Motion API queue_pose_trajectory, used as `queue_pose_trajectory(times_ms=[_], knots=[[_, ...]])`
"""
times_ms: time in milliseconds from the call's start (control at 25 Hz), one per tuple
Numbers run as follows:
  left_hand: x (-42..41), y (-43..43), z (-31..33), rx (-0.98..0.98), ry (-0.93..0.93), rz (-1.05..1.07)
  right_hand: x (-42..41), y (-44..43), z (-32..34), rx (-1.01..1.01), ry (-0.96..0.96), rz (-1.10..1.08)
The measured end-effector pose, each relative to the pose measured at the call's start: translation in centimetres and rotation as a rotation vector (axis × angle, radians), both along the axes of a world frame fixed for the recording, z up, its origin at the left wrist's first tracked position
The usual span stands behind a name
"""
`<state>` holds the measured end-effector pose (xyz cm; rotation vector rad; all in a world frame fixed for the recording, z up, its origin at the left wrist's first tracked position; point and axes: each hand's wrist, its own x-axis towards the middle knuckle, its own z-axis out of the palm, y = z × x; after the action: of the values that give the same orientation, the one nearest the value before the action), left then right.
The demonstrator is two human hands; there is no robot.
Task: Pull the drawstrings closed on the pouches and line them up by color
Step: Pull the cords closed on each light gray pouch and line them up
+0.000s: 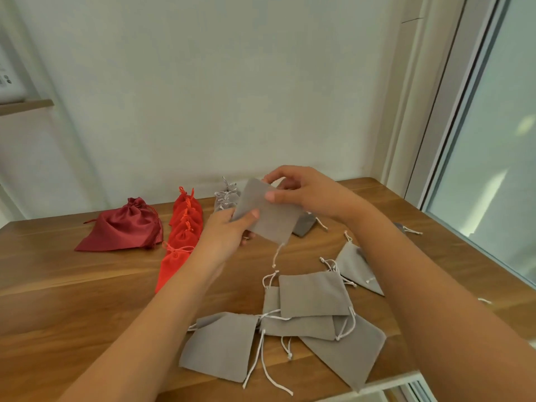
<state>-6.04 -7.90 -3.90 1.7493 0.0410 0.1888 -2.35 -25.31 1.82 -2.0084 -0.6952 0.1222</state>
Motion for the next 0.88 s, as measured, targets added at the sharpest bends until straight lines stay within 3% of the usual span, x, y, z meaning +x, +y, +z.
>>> queue_pose_trajectory(times_ms=[120, 320, 400, 480, 560, 680, 880], knots=[[-0.2, 0.0, -0.4, -0.308, 0.136, -0.042, -1.0, -2.4, -0.6, -0.155, -0.020, 0.018], [-1.0, 0.0, -1.0, -0.402, 0.276, -0.154, -3.3, -3.2, -2.9, -0.216, -0.254, -0.119], [-1.3, 0.2, -1.3, -0.258, 0.224, -0.143, -3.8, -2.9, -3.2, -0.180, -0.301, -0.183], [-1.6, 0.7, -1.4, 0.020, 0.046, -0.090, -3.7, -2.7, -3.1, -0.212, -0.281, -0.234], [-2.1, 1.0, -1.1, 0.134, -0.130, -0.196, -3.6, -2.4, -2.6, -0.286, -0.243, -0.268], [-2.8, 0.4, -0.6, 0.013, -0.214, -0.326, -3.8, -2.0, -1.8, -0.307, -0.150, -0.296], [-2.8, 0.2, -0.6, -0.264, -0.199, -0.311, -4.1, -1.8, -1.2, -0.190, -0.012, -0.320]])
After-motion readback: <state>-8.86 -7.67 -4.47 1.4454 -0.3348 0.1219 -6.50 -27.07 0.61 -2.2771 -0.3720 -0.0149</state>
